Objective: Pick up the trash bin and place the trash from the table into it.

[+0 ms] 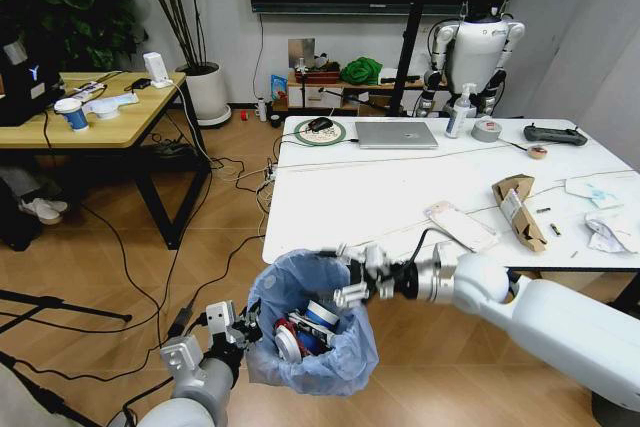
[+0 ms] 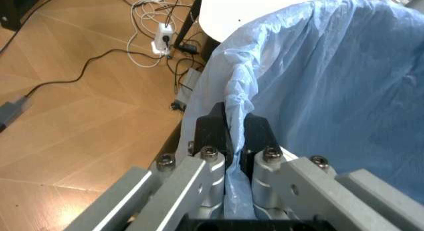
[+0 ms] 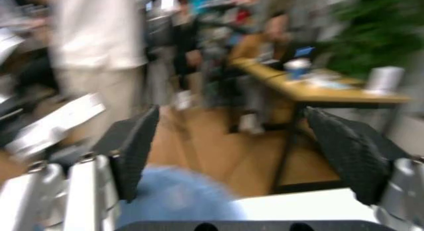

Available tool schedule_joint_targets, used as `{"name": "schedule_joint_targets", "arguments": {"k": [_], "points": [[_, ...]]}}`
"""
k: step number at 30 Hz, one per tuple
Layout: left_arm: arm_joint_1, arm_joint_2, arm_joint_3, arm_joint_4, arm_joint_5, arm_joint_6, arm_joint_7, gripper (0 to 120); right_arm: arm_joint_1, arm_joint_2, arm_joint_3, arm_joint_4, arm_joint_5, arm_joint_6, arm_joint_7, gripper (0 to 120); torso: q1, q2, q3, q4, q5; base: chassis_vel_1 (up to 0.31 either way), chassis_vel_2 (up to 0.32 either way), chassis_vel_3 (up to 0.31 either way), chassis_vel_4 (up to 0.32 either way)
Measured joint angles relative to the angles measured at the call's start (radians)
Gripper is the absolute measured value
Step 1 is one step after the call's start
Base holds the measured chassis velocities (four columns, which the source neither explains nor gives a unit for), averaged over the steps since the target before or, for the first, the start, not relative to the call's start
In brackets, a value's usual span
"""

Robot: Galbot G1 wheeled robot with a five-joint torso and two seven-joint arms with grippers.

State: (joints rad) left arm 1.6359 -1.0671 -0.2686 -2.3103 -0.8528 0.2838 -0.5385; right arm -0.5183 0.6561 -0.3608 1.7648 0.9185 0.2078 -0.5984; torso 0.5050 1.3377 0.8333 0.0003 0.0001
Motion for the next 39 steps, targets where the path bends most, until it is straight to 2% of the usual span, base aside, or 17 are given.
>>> {"name": "schedule_joint_targets", "arguments": {"k": [3, 4, 7, 8, 10, 13, 15, 16, 22, 27, 29, 39], "points": [[0.000, 0.001, 0.000, 0.001, 0.001, -0.001, 0.002, 0, -0.002, 0.004, 0.036, -0.017, 0.010, -0.008, 0.025, 88, 0.000, 0.000, 0.000, 0.0000, -0.0002, 0.000, 0.000, 0.000, 0.000], [0.001, 0.005, 0.000, 0.003, 0.004, -0.004, 0.006, 0, -0.020, 0.010, 0.143, -0.068, 0.027, -0.037, 0.067, 96, 0.000, 0.000, 0.000, 0.0001, 0.0000, 0.000, 0.000, 0.000, 0.000], [-0.002, 0.008, 0.003, 0.006, 0.005, -0.006, 0.008, 0, -0.101, 0.017, 0.338, -0.141, 0.042, -0.070, 0.104, 100, 0.000, 0.000, 0.000, 0.0000, -0.0002, 0.000, 0.000, 0.000, 0.000], [-0.002, 0.008, 0.003, 0.006, 0.005, -0.006, 0.008, 0, -0.101, 0.017, 0.338, -0.141, 0.042, -0.070, 0.104, 100, 0.000, 0.000, 0.000, 0.0000, -0.0002, 0.000, 0.000, 0.000, 0.000], [-0.005, 0.011, 0.004, 0.008, 0.005, -0.007, 0.009, 0, -0.160, 0.027, 0.431, -0.173, 0.036, -0.057, 0.141, 100, 0.000, 0.000, 0.000, -0.0002, -0.0001, 0.000, 0.000, 0.000, 0.000], [-0.014, 0.020, 0.005, 0.011, 0.001, -0.007, 0.010, 0, -0.296, 0.049, 0.582, -0.244, -0.012, 0.014, 0.190, 100, 0.000, 0.000, 0.000, -0.0005, 0.0009, 0.000, 0.000, 0.000, 0.000], [-0.015, 0.022, 0.001, 0.011, 0.000, -0.007, 0.010, 0, -0.381, 0.063, 0.662, -0.266, -0.016, 0.028, 0.193, 100, 0.000, 0.000, 0.000, -0.0008, 0.0000, 0.000, 0.000, 0.000, 0.000], [-0.015, 0.022, 0.001, 0.011, 0.000, -0.007, 0.010, 0, -0.381, 0.063, 0.662, -0.266, -0.016, 0.028, 0.193, 100, 0.000, 0.000, 0.000, -0.0008, 0.0000, 0.000, 0.000, 0.000, 0.000], [0.005, 0.005, -0.014, 0.002, 0.025, -0.011, 0.010, 0, -0.551, 0.151, 0.839, -0.262, -0.040, 0.051, 0.144, 100, 0.000, 0.000, 0.000, 0.0003, -0.0002, 0.000, 0.000, 0.000, 0.000], [0.005, -0.001, -0.016, 0.002, 0.034, -0.015, 0.012, 0, -0.683, 0.206, 0.945, -0.233, -0.089, 0.058, 0.114, 100, 0.000, 0.000, 0.000, -0.0002, 0.0000, 0.000, 0.000, 0.000, 0.000], [0.005, -0.004, -0.017, 0.003, 0.035, -0.017, 0.013, 0, -0.779, 0.247, 1.017, -0.207, -0.126, 0.061, 0.101, 100, 0.000, 0.000, 0.000, -0.0005, -0.0001, 0.000, 0.000, 0.000, 0.000], [0.001, -0.006, -0.005, 0.021, 0.032, -0.019, 0.014, 0, -0.886, 0.308, 1.091, -0.182, -0.146, 0.066, 0.087, 100, 0.000, 0.000, 0.000, -0.0002, -0.0001, 0.000, 0.000, 0.000, 0.000]]}}
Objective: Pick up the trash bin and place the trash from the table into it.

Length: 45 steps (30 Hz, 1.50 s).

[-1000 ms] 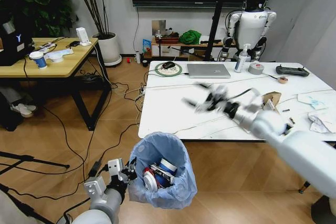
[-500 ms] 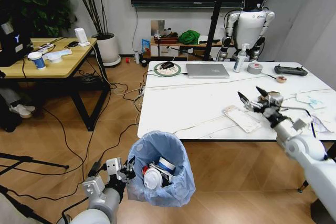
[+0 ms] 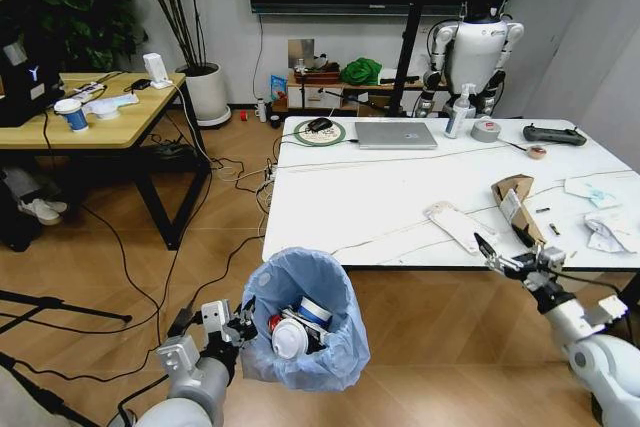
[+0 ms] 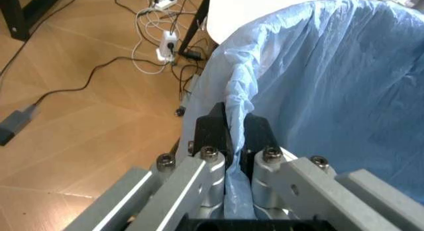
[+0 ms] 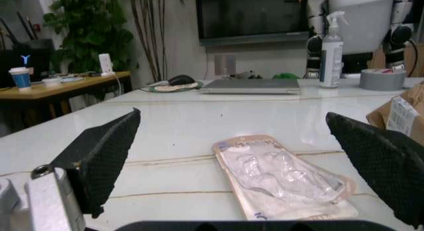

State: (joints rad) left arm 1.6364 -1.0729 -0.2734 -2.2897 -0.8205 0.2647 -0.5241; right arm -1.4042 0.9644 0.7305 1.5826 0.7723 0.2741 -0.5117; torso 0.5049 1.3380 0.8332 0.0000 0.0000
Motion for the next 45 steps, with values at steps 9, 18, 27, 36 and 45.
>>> {"name": "schedule_joint_targets", "arguments": {"k": [9, 18, 27, 36, 45], "points": [[-0.002, -0.002, 0.007, 0.011, -0.003, -0.001, 0.001, 0, 0.010, -0.003, -0.020, -0.025, 0.029, -0.005, -0.019, 100, 0.000, 0.000, 0.000, 0.0002, 0.0000, 0.000, 0.000, 0.000, 0.000], [0.000, -0.003, 0.007, 0.011, -0.004, -0.001, 0.001, 0, 0.019, -0.001, -0.033, -0.045, 0.039, -0.005, -0.030, 100, 0.000, 0.000, 0.000, 0.0001, 0.0000, 0.000, 0.000, 0.000, 0.000], [0.001, -0.006, 0.007, 0.009, -0.002, -0.001, 0.001, 0, 0.021, -0.005, -0.031, -0.047, 0.056, -0.005, -0.032, 100, 0.000, 0.000, 0.000, 0.0001, 0.0000, 0.000, 0.000, 0.000, 0.000], [0.002, -0.010, 0.010, 0.010, 0.001, -0.001, 0.001, 0, 0.027, -0.005, -0.031, -0.053, 0.070, -0.005, -0.032, 100, 0.000, 0.000, 0.000, 0.0001, 0.0000, -0.034, -0.030, 0.022, 0.026], [0.000, -0.010, 0.011, 0.015, 0.001, -0.001, 0.001, 0, 0.030, -0.002, -0.032, -0.064, 0.073, -0.004, -0.035, 100, 0.000, 0.000, 0.000, 0.0000, 0.0000, -0.057, -0.057, 0.051, 0.048]]}}
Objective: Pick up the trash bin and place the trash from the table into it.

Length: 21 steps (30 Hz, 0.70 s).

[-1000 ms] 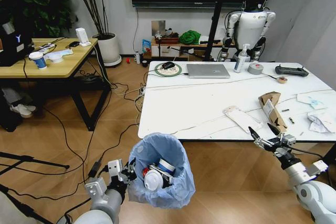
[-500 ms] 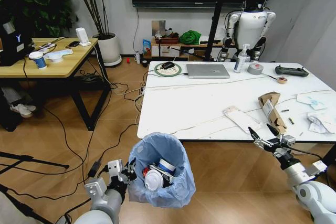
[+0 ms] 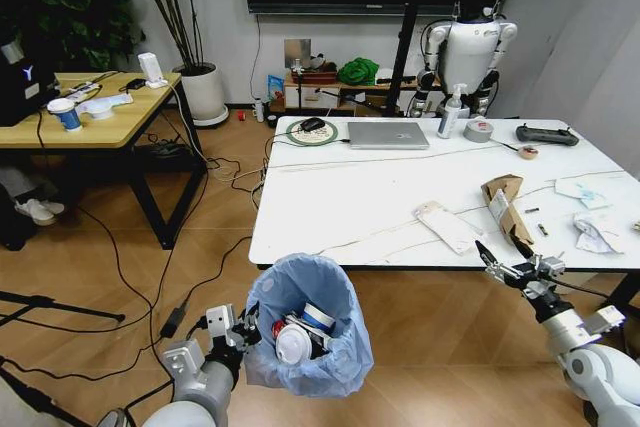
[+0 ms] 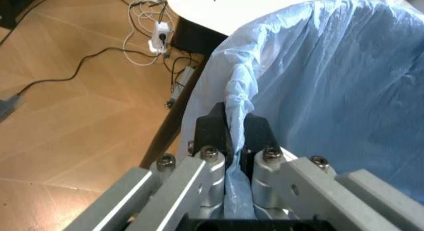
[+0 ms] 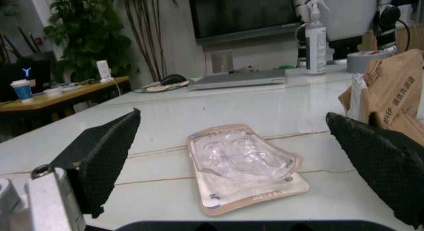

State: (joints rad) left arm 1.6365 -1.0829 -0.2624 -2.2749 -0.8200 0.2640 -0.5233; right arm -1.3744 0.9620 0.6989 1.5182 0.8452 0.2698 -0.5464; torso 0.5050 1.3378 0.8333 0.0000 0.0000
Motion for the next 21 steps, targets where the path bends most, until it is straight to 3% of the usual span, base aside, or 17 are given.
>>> {"name": "schedule_joint_targets", "arguments": {"k": [21], "points": [[-0.002, -0.003, 0.007, 0.010, 0.001, 0.001, 0.001, 0, 0.009, -0.004, -0.003, -0.009, 0.017, 0.003, -0.001, 100, 0.000, 0.000, 0.000, 0.0002, 0.0002, -0.063, -0.059, 0.070, 0.062]]}}
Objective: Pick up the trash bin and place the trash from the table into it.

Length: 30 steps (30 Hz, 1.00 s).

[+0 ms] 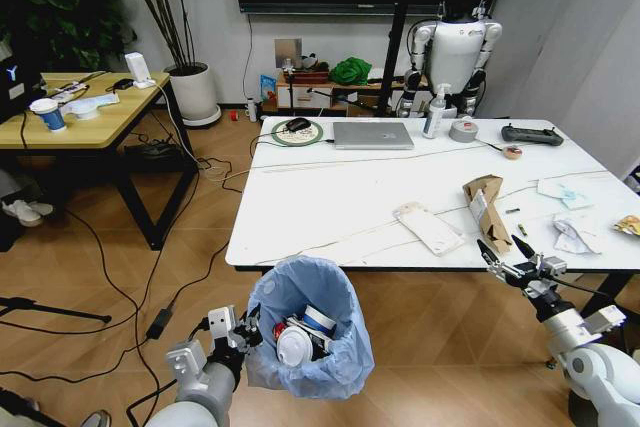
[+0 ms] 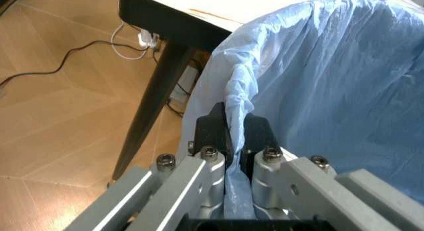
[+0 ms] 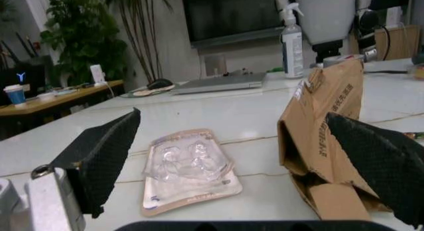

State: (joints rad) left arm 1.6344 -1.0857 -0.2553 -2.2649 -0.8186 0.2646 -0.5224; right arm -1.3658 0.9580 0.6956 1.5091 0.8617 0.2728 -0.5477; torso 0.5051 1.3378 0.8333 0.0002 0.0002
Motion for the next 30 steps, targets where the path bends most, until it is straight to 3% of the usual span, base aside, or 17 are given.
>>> {"name": "schedule_joint_targets", "arguments": {"k": [30], "points": [[0.006, -0.001, 0.016, 0.006, 0.004, 0.002, 0.001, 0, 0.021, -0.005, -0.014, -0.018, 0.007, 0.005, -0.006, 100, 0.000, 0.000, 0.000, 0.0000, -0.0003, -0.071, -0.071, 0.068, 0.074]]}}
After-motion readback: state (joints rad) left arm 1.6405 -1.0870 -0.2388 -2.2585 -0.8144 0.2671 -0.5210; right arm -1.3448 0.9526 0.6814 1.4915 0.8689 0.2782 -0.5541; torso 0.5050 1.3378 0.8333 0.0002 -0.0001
